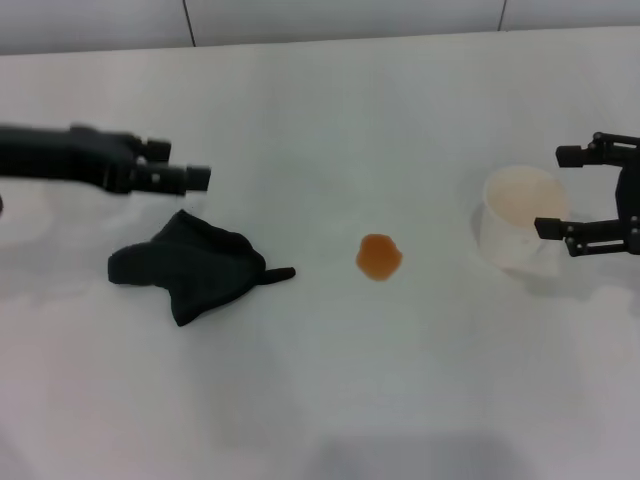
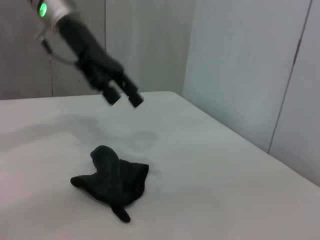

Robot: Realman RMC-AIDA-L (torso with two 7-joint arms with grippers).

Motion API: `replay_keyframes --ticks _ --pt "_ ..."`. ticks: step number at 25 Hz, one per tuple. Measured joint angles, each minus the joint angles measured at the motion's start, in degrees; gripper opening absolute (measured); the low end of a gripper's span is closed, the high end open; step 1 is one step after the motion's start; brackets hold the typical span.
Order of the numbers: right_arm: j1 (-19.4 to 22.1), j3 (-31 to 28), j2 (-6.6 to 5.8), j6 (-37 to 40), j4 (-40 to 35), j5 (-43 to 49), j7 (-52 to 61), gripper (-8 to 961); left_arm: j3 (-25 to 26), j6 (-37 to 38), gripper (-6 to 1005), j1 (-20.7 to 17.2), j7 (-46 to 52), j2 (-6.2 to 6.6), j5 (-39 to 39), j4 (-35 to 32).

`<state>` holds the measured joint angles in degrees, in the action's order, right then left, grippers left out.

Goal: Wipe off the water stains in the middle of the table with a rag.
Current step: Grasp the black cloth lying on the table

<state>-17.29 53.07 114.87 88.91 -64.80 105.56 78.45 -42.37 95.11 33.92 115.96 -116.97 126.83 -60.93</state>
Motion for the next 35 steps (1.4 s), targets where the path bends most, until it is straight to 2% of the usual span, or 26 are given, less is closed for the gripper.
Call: replay_keyframes --ticks 4,6,7,8,11,14,18,21,35 --pt "-0.13 1.44 0.11 -1.26 0.28 0.01 0.22 867 -6.51 -0.21 794 3.85 12.66 0.09 6.58 -6.38" --pt "-0.19 1.89 0.11 -1.71 0.30 0.01 0.30 867 -10.04 -0.53 793 6.23 17.57 0.14 10.75 -7.57" --pt "-0.24 2.20 0.14 -1.91 0.30 -0.03 0.31 867 -10.04 -0.53 793 6.23 17.57 0.14 10.75 -7.57" --pt "-0.26 2.37 0.15 -2.03 0.30 -0.10 0.33 867 -13.49 -0.76 793 9.33 20.67 -0.16 16.46 -7.68" --pt "-0.29 2.73 0.20 -2.16 0.31 -0.42 0.38 867 -17.11 -0.92 792 11.59 21.90 -1.23 22.59 -7.53" --pt "-0.29 2.79 0.20 -2.17 0.55 -0.62 0.39 867 -22.46 -1.63 792 12.66 22.47 -2.02 27.34 -7.54" --pt "-0.09 2.79 0.18 -2.16 0.85 -0.76 0.39 867 -29.21 -2.75 791 12.49 23.49 -2.08 28.05 -7.48" --pt "0.07 2.78 0.18 -2.17 0.93 -0.87 0.39 867 -30.83 -3.31 790 11.85 23.59 -2.13 29.22 -6.81" --pt "-0.14 2.74 0.26 -2.16 1.12 -1.76 0.43 867 -31.63 -6.54 787 10.44 23.84 -2.21 30.86 -1.59"
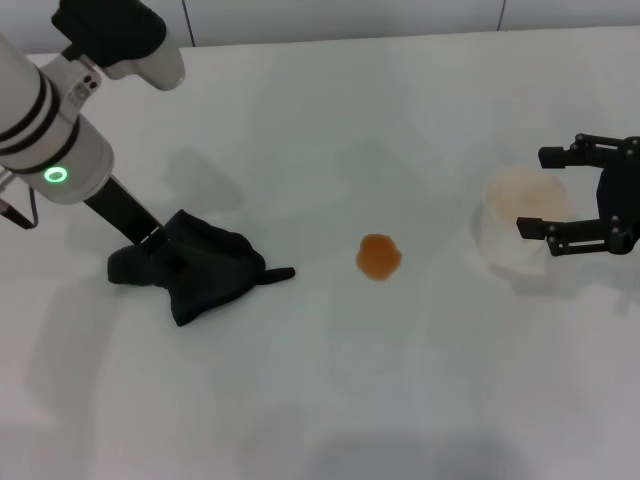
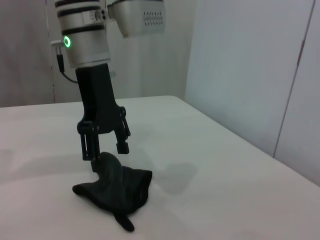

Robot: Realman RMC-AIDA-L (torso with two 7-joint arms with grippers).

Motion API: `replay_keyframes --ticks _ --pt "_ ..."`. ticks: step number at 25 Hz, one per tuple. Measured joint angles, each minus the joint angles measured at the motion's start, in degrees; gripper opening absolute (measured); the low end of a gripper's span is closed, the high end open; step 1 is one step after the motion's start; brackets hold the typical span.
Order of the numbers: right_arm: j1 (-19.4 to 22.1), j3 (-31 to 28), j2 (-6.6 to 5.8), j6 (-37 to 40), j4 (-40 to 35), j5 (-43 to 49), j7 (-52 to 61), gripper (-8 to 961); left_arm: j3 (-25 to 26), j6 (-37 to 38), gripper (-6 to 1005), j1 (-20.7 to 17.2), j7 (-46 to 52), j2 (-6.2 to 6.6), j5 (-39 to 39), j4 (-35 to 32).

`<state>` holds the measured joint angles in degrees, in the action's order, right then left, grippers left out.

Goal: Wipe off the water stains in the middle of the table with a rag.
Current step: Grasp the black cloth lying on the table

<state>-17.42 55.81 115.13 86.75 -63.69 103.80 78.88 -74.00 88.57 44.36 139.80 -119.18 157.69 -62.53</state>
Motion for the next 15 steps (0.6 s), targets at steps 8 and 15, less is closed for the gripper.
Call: replay_keyframes --ticks 8,15 --pt "-0.08 0.00 0.01 -0.30 0.63 -0.46 0.04 867 -0.39 -4.18 786 0.58 -0.38 -0.06 -0.37 3.46" --pt "0.02 0.00 0.01 -0.47 0.71 -0.46 0.04 867 -4.45 -4.88 785 0.73 -0.13 -0.09 -2.10 4.08"
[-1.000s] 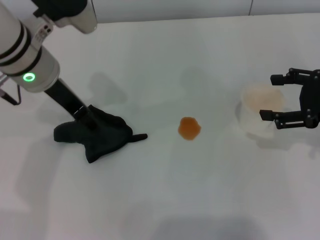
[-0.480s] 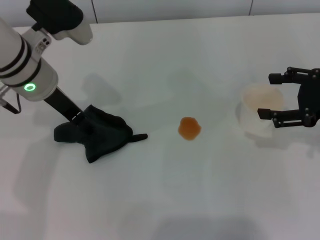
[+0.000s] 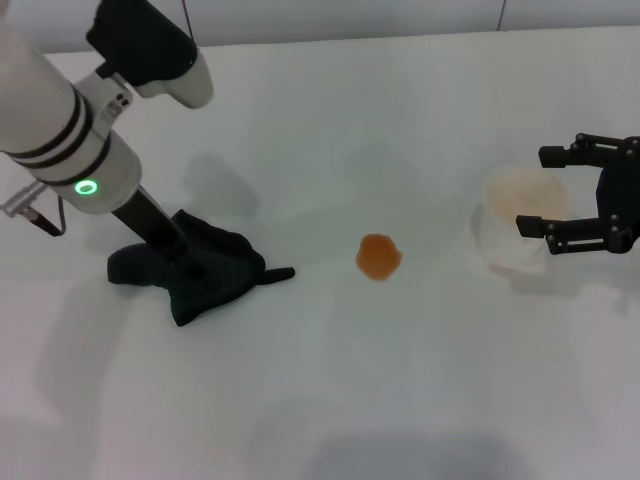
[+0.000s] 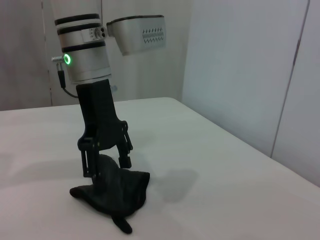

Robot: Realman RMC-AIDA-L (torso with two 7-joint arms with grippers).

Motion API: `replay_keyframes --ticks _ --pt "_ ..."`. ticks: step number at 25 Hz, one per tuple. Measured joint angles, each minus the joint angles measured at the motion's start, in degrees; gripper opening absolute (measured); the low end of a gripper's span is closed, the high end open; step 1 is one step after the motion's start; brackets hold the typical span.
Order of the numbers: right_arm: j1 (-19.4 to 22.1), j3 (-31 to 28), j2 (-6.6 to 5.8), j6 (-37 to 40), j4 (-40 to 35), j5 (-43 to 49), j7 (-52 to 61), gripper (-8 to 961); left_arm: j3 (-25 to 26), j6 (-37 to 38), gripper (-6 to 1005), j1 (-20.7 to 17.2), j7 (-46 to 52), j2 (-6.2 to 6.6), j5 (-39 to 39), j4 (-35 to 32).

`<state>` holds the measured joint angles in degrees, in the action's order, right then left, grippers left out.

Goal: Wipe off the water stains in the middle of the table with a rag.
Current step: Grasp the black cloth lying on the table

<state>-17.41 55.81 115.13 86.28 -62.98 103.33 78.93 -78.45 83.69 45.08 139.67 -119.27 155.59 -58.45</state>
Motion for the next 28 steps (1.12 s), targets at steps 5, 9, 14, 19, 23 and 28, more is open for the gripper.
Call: replay_keyframes --ticks 5,9,14,19,23,28 --pt "0.01 0.00 0.00 -0.10 0.00 0.00 0.00 867 -0.84 -0.09 784 0.00 0.27 -0.15 -0.02 0.10" --pt "0.13 -0.04 0.00 -0.13 0.00 0.01 0.00 867 -1.05 -0.16 783 -0.05 0.56 -0.21 -0.03 0.14" --pt "0.27 -0.15 0.00 -0.15 -0.02 0.03 0.00 867 -2.39 -1.05 782 -0.01 0.77 -0.12 0.14 0.18" --pt "0.28 -0.56 0.00 -0.15 -0.04 0.03 0.00 867 -6.62 -3.23 781 -0.41 0.49 0.05 0.67 -0.68" --pt "0.40 -0.65 0.00 -0.15 -0.04 0.03 0.00 867 -8.74 -4.49 780 -0.60 0.44 0.10 1.97 -1.35" --pt "0.44 -0.72 0.00 -0.19 -0.04 0.03 0.00 867 -10.78 -5.11 779 -0.61 0.56 -0.09 3.28 -1.35"
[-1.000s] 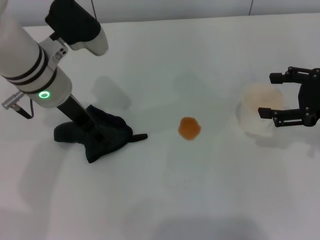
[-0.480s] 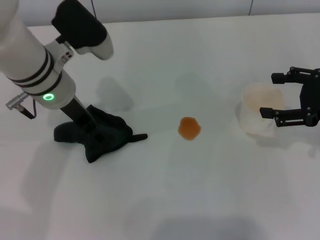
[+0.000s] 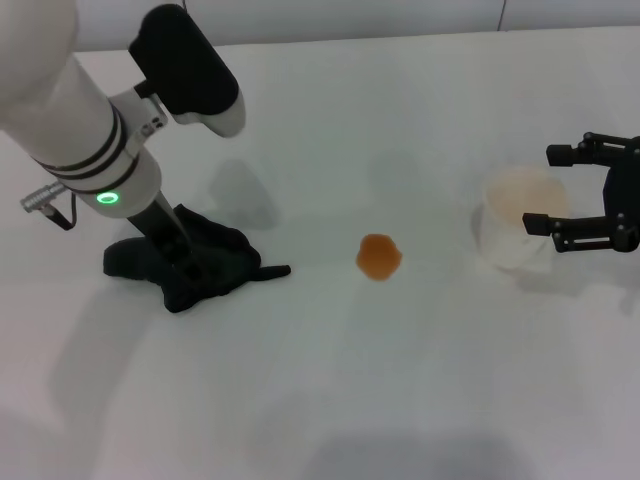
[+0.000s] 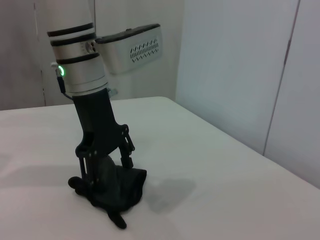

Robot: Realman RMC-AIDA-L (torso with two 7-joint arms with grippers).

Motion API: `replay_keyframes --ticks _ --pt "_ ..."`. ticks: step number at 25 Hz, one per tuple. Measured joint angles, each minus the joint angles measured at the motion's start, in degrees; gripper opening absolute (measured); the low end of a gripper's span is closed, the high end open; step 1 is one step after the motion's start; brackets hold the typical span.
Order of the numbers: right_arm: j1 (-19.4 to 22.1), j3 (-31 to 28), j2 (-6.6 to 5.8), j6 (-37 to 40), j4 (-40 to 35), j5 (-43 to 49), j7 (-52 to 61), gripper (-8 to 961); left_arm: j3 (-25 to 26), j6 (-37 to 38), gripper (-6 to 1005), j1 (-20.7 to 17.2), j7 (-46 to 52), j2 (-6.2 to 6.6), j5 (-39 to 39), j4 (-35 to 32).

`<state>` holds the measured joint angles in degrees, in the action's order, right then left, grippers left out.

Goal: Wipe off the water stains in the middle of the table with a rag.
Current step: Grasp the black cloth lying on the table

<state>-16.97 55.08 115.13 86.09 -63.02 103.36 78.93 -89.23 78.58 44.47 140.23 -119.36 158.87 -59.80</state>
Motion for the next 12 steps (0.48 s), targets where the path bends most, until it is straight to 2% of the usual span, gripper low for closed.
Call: replay_keyframes --ticks 12 --pt "0.01 -0.09 -0.09 -0.05 0.01 0.04 -0.01 867 -1.14 0.53 777 0.64 1.87 -0.09 -0.79 -1.03"
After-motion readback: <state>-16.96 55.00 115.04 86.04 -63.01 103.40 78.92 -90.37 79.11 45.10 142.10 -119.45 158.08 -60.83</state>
